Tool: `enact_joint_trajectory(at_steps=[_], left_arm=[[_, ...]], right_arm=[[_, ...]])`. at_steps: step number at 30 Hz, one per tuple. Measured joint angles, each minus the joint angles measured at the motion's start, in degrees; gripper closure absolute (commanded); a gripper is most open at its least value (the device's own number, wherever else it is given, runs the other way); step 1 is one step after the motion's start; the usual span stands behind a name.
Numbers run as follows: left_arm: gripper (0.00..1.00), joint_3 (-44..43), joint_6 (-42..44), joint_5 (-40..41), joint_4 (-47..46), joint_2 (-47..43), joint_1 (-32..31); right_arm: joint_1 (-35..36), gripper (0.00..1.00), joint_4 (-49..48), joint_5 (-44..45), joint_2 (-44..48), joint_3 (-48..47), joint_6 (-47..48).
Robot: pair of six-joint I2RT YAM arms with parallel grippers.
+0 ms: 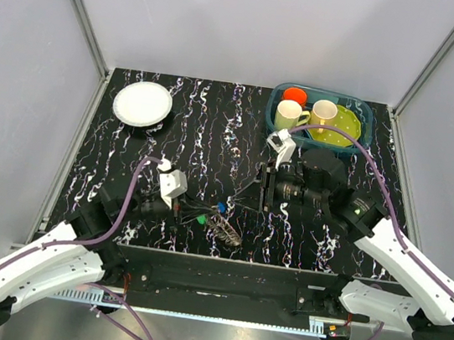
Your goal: Remove the keys from the keyring
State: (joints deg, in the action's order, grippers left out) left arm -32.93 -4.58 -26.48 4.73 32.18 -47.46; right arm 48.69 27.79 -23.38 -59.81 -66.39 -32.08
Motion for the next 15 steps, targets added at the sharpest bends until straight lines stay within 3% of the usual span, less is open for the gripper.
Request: enact_joint_trajectory(at_steps=[2, 9, 15], left_arm=[[1.0, -0.7, 0.0, 0.0, 0.6, 1.1, 0.0], [1.0, -2.7, 0.0, -0.1, 2.5, 3.8, 0.0], [1.0, -2.8, 0.3, -2.6, 2.1, 3.2, 0.0]], right_arm=[[0.1, 0.66, 0.0, -0.3, -0.3, 0.0, -0.2], [2.1, 0.62, -1.5, -1.3, -1.2, 2.4, -0.5], [3.0, 0.6, -9.9, 0.4, 2.4, 11.6, 7.7]])
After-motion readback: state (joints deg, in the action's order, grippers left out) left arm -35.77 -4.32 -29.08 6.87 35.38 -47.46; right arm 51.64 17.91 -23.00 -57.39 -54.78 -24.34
